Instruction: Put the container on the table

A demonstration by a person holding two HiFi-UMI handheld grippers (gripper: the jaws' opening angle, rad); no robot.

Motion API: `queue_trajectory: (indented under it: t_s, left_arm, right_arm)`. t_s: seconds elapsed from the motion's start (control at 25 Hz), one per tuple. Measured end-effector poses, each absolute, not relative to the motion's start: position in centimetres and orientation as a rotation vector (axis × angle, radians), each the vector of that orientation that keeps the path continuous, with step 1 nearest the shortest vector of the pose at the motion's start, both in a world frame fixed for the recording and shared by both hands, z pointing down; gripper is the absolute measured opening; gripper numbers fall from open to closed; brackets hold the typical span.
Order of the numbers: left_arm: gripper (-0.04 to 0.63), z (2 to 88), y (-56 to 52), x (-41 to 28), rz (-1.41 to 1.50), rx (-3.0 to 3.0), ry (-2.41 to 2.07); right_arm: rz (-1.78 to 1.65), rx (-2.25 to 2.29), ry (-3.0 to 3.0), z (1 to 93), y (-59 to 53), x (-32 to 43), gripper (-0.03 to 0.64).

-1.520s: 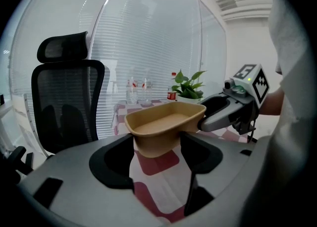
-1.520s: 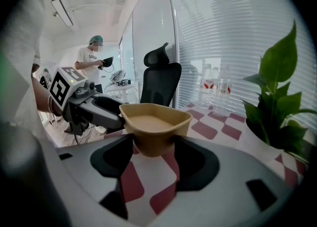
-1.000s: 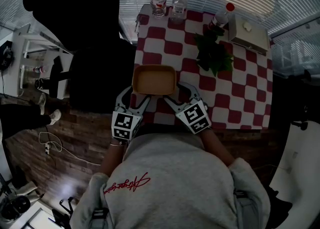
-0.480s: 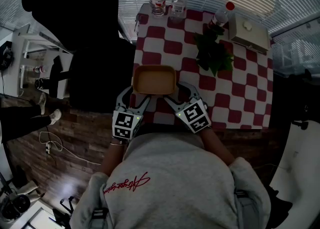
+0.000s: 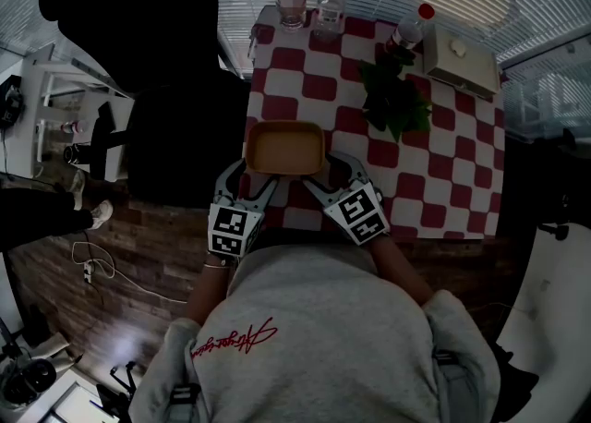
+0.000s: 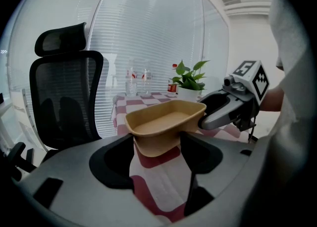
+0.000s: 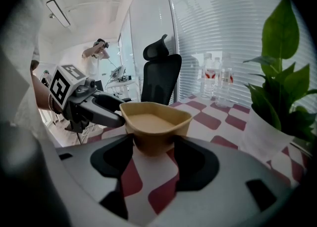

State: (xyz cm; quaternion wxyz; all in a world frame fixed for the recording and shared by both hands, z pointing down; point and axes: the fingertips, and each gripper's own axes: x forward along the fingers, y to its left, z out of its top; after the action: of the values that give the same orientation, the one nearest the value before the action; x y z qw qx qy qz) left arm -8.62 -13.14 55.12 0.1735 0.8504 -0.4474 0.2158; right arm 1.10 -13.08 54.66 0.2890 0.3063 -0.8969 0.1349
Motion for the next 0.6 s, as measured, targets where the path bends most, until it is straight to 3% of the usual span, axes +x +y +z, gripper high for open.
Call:
queue_trajectory:
  t_s: [0.6]
  left_arm:
    - [0.304, 55.8, -13.2, -8.6, 0.632, 2.396, -1.262]
  right_arm:
    - [0.395, 0.787, -2.374, 55.9, -13.0, 1.1, 0.264]
